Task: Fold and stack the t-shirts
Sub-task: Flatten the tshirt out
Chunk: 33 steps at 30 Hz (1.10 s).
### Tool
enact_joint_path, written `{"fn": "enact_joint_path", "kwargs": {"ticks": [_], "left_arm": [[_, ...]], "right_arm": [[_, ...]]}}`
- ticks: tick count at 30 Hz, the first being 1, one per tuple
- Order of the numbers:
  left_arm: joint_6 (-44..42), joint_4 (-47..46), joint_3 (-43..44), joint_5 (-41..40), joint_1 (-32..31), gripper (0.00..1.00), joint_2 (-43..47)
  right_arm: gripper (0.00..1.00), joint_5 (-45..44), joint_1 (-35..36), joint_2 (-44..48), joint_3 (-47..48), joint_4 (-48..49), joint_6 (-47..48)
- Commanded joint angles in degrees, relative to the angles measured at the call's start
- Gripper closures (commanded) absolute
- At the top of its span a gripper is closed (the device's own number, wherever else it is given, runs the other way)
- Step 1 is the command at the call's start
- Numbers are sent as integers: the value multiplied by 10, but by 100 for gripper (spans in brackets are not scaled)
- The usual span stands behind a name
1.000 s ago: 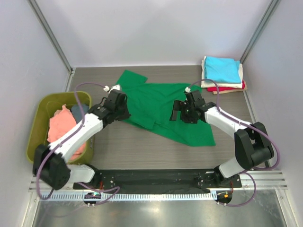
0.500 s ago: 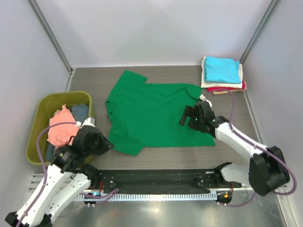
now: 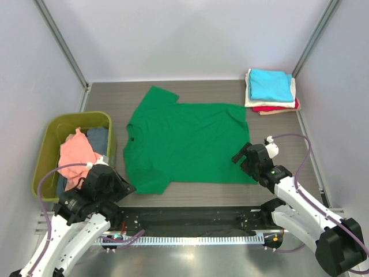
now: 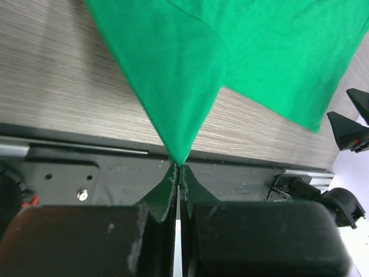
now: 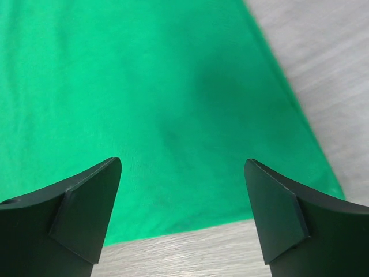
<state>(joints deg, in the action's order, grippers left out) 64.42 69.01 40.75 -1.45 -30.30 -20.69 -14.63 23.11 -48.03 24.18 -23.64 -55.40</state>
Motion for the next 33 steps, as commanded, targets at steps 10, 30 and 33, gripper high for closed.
{"fn": "enact_joint_path", "kwargs": {"ticks": [10,30,33], "left_arm": [[-33,-200,-53,47,-1,100,-102],[-166,-344,-3,41,1,100,-319],[-168,-353,-1,44,1,100,-332]], "right_arm": [[8,-120,8,-14,27,-170,-98],[81,-78,12,-58,3,-177,-132],[95,-70,12,-53,-3,-169,-122]]}}
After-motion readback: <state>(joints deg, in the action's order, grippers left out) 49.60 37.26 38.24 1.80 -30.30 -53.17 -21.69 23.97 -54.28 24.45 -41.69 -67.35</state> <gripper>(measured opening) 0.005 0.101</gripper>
